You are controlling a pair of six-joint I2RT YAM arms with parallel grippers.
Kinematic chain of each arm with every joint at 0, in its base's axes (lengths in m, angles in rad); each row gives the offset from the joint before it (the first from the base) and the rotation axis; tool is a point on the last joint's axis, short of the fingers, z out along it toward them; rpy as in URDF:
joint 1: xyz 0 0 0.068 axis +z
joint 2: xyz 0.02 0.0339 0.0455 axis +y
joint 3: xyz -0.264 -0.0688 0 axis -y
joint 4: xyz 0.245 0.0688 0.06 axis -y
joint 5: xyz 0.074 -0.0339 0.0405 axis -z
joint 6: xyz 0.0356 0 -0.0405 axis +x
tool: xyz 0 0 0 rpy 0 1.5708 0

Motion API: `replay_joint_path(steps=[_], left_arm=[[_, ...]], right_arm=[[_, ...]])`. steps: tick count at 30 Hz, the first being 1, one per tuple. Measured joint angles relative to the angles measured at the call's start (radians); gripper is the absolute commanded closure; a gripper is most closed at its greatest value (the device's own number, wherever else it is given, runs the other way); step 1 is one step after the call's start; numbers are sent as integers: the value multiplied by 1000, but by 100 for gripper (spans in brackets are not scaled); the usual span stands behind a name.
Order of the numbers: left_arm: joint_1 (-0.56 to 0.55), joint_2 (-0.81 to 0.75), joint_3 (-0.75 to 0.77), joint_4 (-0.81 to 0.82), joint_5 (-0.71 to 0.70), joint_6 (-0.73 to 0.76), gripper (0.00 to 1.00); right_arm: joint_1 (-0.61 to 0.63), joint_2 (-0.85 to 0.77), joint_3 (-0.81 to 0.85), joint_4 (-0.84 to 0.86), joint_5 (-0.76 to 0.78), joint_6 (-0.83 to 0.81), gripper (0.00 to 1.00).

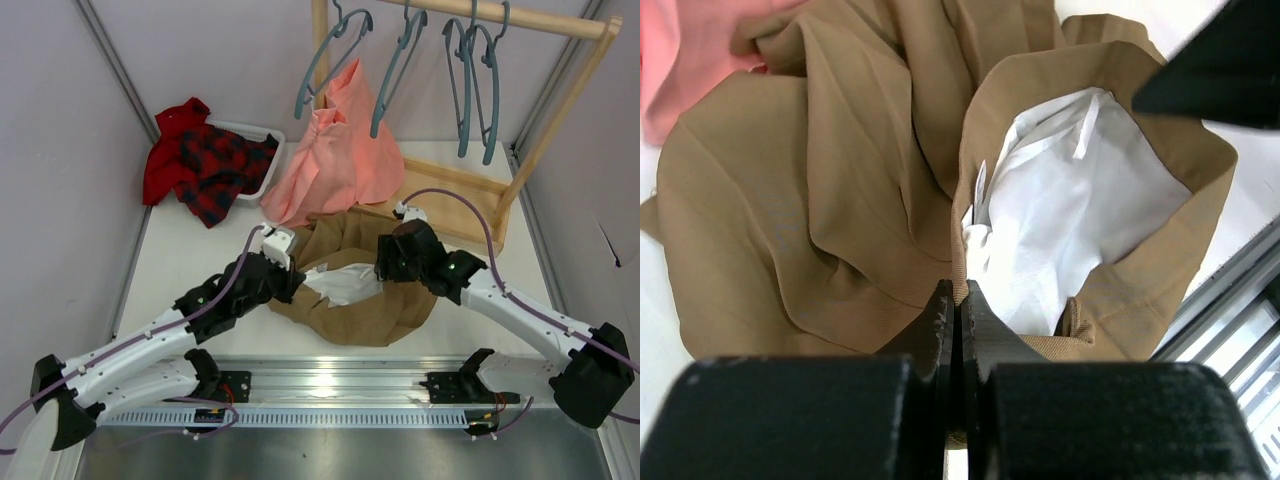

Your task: Place the skirt on the hanger

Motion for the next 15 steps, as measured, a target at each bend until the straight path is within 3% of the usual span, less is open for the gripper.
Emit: replay_joint_path(steps=[3, 6, 8, 15], left_arm=[[0, -17, -16, -5, -16, -13, 97], [0, -29, -33, -14, -32, -28, 97], [0, -34, -39, -28, -53, -37, 96], [0, -29, 15, -114, -172, -61, 80]], right_arm=[[18, 11, -55, -1, 3, 5, 81], [27, 23, -67, 1, 14, 20, 100], [29, 21, -66, 8, 29, 29, 100], [35, -104, -58, 14, 78, 52, 100]])
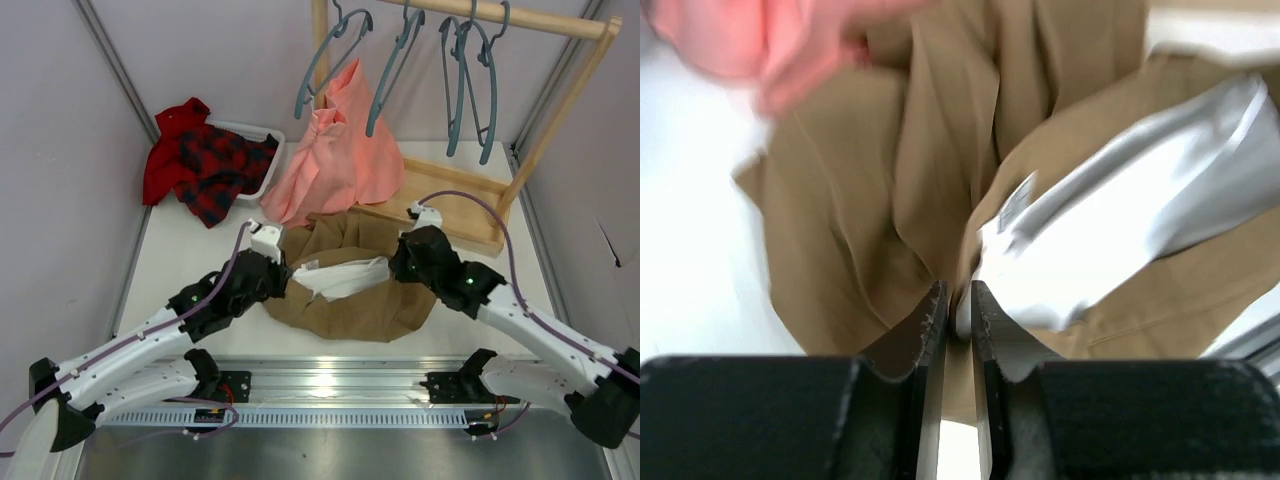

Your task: Place the skirt on the hanger

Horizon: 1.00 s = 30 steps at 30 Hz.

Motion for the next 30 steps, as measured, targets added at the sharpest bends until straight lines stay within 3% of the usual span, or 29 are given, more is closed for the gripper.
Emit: replay_joint_path(steps=[7, 13, 19, 21, 26, 30], left_arm=[[0, 79, 365, -91, -51, 21, 83], [-2, 98, 400, -129, 41, 86, 83], [-124, 160, 371, -89, 213, 81, 71], [-171, 175, 343, -66, 235, 71, 61], [-232, 293, 313, -81, 201, -28, 45], [-264, 378, 306, -149, 157, -145, 37]], right_arm=[[36, -315, -10, 26, 92, 78, 100], [38, -404, -132, 16, 129, 190, 100], [38, -278, -168, -27, 128, 244, 100], [38, -257, -167, -29, 129, 244, 100], [31, -244, -141, -67, 156, 237, 100], [-4, -212, -125, -75, 166, 203, 100]])
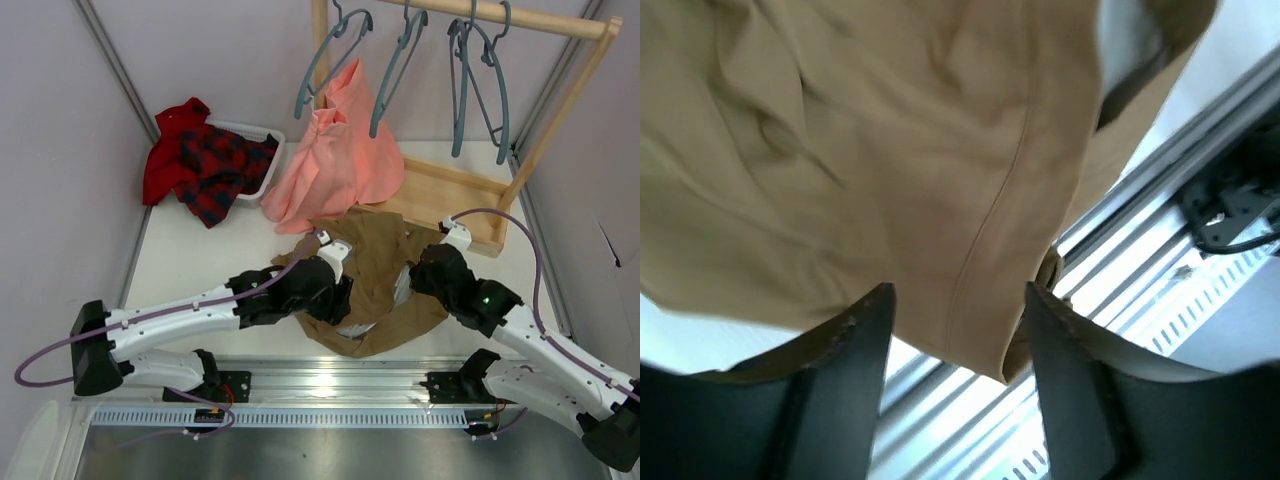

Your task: Place the skirt on the hanger

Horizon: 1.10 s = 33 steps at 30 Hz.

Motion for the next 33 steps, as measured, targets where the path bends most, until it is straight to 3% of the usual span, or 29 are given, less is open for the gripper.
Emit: replay_joint_path(steps=[5, 12, 19, 24, 27, 30, 31, 32, 33], left_arm=[[-122, 71, 21, -96, -84, -174, 9], [-245, 115, 91, -234, -233, -437, 7], [-298, 181, 92, -301, -354, -662, 14], [-298, 276, 92, -313, -406, -756, 30], [-298, 307, 92, -346, -446, -826, 46], [-294, 309, 92, -386, -499, -880, 78], [-288, 303, 88, -383, -511, -878, 93], [-274, 290, 76, -364, -517, -860, 100], [-258, 274, 63, -351, -522, -840, 100]], right_arm=[[-60, 39, 0, 10, -34, -56, 100], [-105, 39, -15, 61, -112, -130, 100], [-116, -24, -69, 106, -135, -162, 100], [-121, -42, -78, 124, -146, -174, 100], [-121, -42, -78, 136, -152, -181, 100], [-122, -42, -78, 143, -160, -188, 100], [-122, -42, -78, 144, -162, -190, 100], [-122, -42, -78, 145, -166, -192, 100], [-122, -42, -78, 145, -169, -194, 100]])
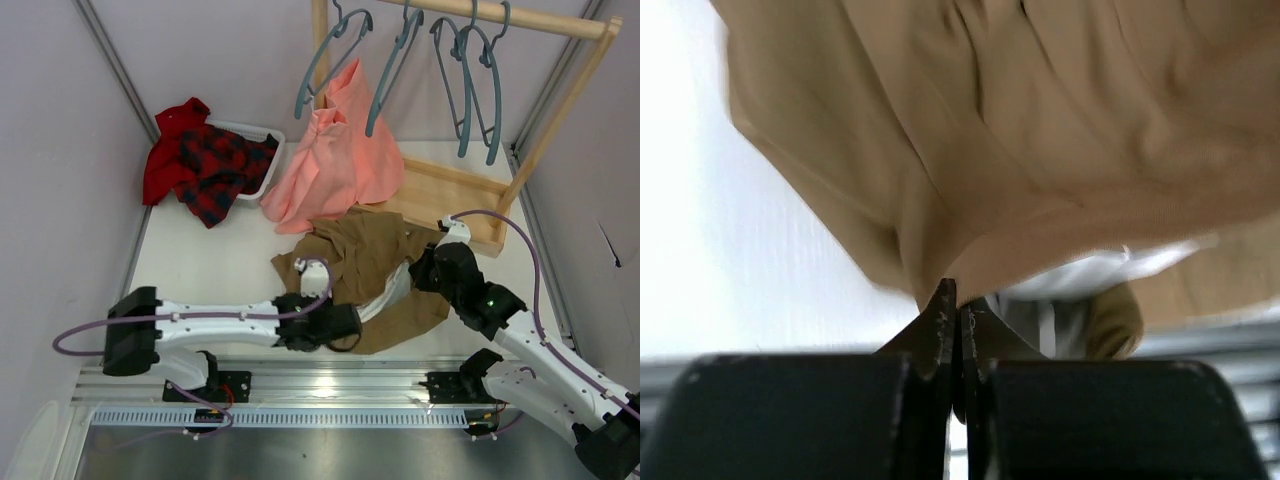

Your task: Place the skirt on the hanger

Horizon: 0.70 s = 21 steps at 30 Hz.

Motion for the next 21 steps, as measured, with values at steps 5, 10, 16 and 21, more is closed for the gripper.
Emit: replay_joint_path(steps=[5, 10, 16, 21], left_arm=[[236, -246, -116, 142, 1, 251, 100], [484, -520, -68, 243, 10, 589, 100], [538, -523, 41, 288, 47, 835, 100], [538, -432, -87, 350, 161, 863, 99]], right_arm=[[0, -10, 6, -1, -48, 7, 100], [54, -51, 72, 9, -109, 83, 100], [169, -103, 128, 51, -66, 141, 100], [170, -65, 50, 75, -47, 158, 100]])
